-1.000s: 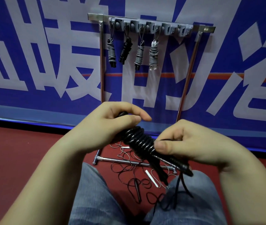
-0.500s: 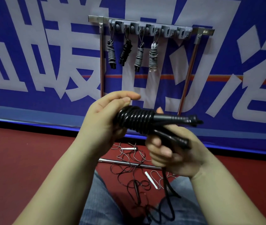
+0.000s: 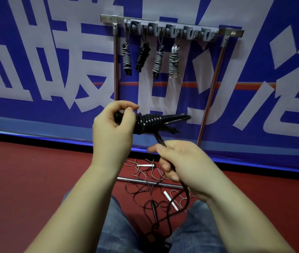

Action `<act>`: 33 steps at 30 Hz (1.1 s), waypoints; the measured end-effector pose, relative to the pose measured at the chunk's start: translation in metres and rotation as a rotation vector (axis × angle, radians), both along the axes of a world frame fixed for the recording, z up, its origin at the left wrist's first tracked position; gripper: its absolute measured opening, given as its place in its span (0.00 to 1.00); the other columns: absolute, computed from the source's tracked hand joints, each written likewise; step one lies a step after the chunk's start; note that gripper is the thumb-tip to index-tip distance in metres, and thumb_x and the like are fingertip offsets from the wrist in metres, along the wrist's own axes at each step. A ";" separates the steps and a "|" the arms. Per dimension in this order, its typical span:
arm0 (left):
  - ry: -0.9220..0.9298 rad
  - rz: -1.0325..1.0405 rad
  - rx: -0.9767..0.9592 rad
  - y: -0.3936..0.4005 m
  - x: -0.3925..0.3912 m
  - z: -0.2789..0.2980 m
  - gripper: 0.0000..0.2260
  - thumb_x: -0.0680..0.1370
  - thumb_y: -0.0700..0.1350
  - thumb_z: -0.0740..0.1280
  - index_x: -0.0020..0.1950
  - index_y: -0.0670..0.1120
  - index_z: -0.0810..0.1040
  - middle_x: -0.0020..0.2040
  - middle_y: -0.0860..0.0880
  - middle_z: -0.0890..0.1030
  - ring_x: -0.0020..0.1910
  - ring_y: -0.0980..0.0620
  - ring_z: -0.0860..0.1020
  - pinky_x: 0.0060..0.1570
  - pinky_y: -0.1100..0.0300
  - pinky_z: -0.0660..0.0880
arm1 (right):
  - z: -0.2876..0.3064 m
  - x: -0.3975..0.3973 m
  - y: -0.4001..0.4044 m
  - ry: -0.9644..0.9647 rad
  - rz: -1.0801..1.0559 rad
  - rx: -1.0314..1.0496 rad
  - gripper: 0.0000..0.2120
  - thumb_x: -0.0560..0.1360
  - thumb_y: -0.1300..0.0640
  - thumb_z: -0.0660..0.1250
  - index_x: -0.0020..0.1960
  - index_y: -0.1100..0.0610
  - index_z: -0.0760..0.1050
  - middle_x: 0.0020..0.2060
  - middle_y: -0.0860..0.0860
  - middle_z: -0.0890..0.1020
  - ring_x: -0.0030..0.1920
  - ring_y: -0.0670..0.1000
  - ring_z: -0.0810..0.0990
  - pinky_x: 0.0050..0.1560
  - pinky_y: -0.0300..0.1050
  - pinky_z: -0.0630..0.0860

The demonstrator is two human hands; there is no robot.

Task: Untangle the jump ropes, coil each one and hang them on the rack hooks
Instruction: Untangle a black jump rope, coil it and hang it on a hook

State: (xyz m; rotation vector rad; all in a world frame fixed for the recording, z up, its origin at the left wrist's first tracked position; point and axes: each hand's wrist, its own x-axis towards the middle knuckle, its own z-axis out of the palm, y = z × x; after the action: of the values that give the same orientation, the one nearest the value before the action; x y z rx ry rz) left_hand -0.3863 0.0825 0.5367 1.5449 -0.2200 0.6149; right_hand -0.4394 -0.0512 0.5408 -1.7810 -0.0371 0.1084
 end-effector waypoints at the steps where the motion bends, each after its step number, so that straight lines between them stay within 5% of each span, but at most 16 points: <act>1: 0.014 0.032 0.043 0.004 0.003 -0.002 0.09 0.75 0.42 0.63 0.41 0.54 0.79 0.33 0.53 0.77 0.28 0.57 0.70 0.30 0.64 0.67 | 0.002 -0.002 -0.001 -0.028 0.006 -0.073 0.12 0.79 0.54 0.59 0.44 0.56 0.79 0.23 0.46 0.69 0.20 0.42 0.63 0.23 0.33 0.61; 5: 0.096 0.042 0.203 0.013 0.014 -0.003 0.07 0.73 0.47 0.63 0.41 0.55 0.79 0.32 0.54 0.76 0.28 0.58 0.71 0.29 0.66 0.67 | 0.013 -0.005 -0.012 -0.298 -0.045 -0.350 0.12 0.74 0.49 0.66 0.43 0.57 0.80 0.23 0.48 0.69 0.25 0.42 0.65 0.28 0.37 0.63; 9: 0.157 -0.216 0.333 0.017 0.011 0.001 0.11 0.77 0.41 0.64 0.41 0.55 0.82 0.24 0.56 0.70 0.25 0.56 0.66 0.27 0.67 0.63 | 0.026 -0.005 -0.022 -0.505 -0.153 -0.419 0.09 0.69 0.49 0.70 0.37 0.54 0.81 0.25 0.48 0.76 0.27 0.43 0.72 0.29 0.35 0.68; 12: 0.184 -0.441 0.272 0.023 0.007 0.005 0.11 0.77 0.41 0.65 0.42 0.56 0.83 0.34 0.44 0.71 0.33 0.48 0.67 0.35 0.56 0.64 | 0.031 -0.004 -0.029 -0.535 -0.182 -0.379 0.09 0.65 0.46 0.72 0.36 0.52 0.81 0.29 0.45 0.80 0.32 0.42 0.77 0.33 0.30 0.70; 17: 0.203 -0.563 0.154 0.026 -0.001 0.013 0.09 0.70 0.46 0.64 0.40 0.56 0.84 0.29 0.51 0.71 0.27 0.56 0.69 0.32 0.60 0.63 | 0.031 -0.001 -0.039 -0.278 0.023 -0.379 0.25 0.60 0.34 0.63 0.39 0.54 0.83 0.31 0.55 0.82 0.32 0.56 0.77 0.39 0.41 0.75; 21: 0.200 -0.676 0.065 0.028 -0.011 0.018 0.11 0.70 0.43 0.63 0.39 0.53 0.84 0.24 0.55 0.69 0.21 0.60 0.66 0.22 0.69 0.63 | 0.026 0.002 -0.041 -0.017 0.275 -0.113 0.25 0.67 0.37 0.64 0.39 0.60 0.82 0.26 0.60 0.70 0.24 0.53 0.65 0.29 0.32 0.68; 23: 0.184 -0.678 0.021 0.025 -0.013 0.019 0.11 0.70 0.42 0.62 0.38 0.53 0.84 0.22 0.54 0.68 0.19 0.60 0.64 0.21 0.69 0.61 | 0.019 0.005 -0.041 0.049 0.298 0.001 0.25 0.66 0.35 0.68 0.38 0.60 0.81 0.36 0.64 0.72 0.33 0.58 0.64 0.34 0.37 0.68; 25: 0.174 -0.646 -0.044 0.023 -0.013 0.018 0.11 0.70 0.43 0.62 0.38 0.53 0.84 0.22 0.55 0.67 0.20 0.59 0.64 0.22 0.68 0.59 | 0.014 0.005 -0.036 0.112 0.303 0.134 0.25 0.64 0.35 0.69 0.35 0.59 0.80 0.32 0.61 0.73 0.31 0.57 0.65 0.33 0.40 0.67; 28: 0.143 -0.552 -0.123 0.019 -0.011 0.017 0.11 0.70 0.43 0.62 0.37 0.53 0.84 0.24 0.55 0.67 0.22 0.58 0.64 0.24 0.66 0.59 | 0.009 0.002 -0.024 0.191 0.290 0.373 0.18 0.68 0.43 0.64 0.32 0.57 0.75 0.23 0.52 0.75 0.17 0.43 0.62 0.22 0.33 0.59; 33: 0.148 -0.356 -0.216 0.017 -0.005 0.012 0.11 0.76 0.38 0.62 0.39 0.49 0.81 0.24 0.57 0.69 0.21 0.59 0.64 0.21 0.70 0.59 | -0.004 0.009 -0.014 0.178 0.123 0.439 0.16 0.77 0.58 0.55 0.35 0.62 0.74 0.21 0.50 0.71 0.16 0.42 0.57 0.20 0.34 0.55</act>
State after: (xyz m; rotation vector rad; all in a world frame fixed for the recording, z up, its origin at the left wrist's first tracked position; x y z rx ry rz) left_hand -0.3914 0.0996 0.5491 1.2953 -0.2983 0.2334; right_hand -0.4302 -0.0653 0.5370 -1.3245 -0.0390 0.3223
